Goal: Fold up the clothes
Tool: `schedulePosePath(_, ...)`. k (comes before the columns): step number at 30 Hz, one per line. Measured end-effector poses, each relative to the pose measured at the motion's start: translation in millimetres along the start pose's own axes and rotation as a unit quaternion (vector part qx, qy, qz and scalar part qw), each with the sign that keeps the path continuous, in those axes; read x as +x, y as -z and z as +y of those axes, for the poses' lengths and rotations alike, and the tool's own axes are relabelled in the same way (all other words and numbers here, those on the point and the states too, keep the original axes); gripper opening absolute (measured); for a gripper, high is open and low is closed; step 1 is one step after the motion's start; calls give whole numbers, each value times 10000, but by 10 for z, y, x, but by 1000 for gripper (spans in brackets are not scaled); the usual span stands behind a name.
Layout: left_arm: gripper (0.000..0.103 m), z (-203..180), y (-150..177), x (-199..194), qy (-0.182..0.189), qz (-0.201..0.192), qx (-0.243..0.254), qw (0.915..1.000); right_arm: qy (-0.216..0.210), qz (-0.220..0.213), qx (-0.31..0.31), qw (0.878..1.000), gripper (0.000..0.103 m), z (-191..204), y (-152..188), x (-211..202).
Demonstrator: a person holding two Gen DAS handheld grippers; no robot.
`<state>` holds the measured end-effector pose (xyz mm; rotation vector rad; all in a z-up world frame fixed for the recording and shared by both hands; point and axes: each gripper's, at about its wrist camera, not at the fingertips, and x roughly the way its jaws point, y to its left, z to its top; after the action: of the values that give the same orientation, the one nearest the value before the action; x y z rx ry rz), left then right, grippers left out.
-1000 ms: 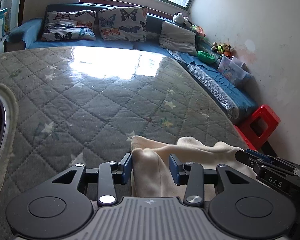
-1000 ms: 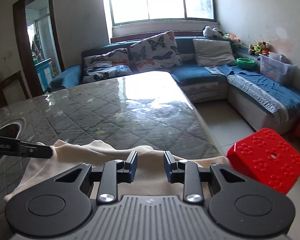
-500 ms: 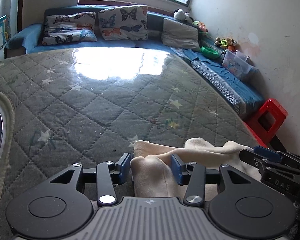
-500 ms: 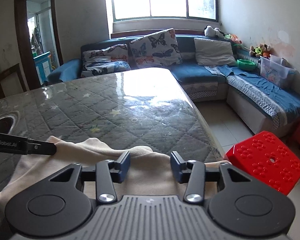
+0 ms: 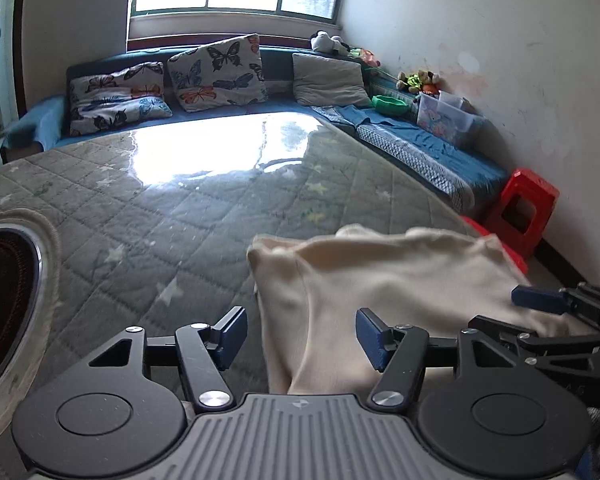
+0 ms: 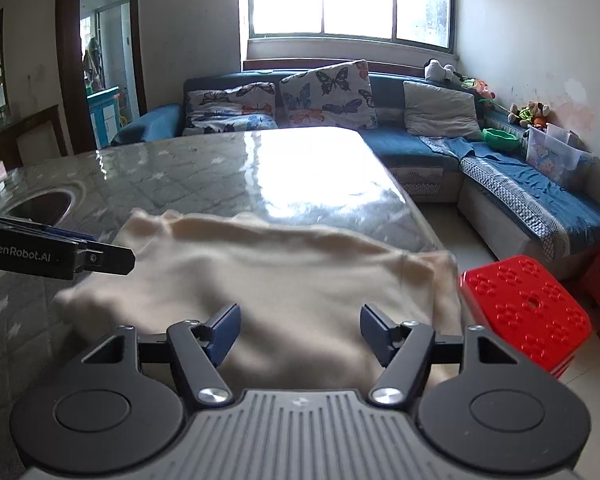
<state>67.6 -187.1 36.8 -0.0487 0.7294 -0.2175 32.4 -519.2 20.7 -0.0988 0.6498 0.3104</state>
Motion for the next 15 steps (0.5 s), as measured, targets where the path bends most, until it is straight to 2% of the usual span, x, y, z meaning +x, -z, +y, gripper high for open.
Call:
schedulePosePath(3,68,44,129,-37,-23,4,5,10000,68,23,-84,9999,77,77,87,-55)
schedulePosePath(12,72,171,261,-24,-75,9,-163,9998,192,-58,-58,9998,82,204,183,-137)
schedulePosePath(15,78,234,292,-105,-39,-29,-292,9996,182,-124,-6,9998,90,216,169,-187)
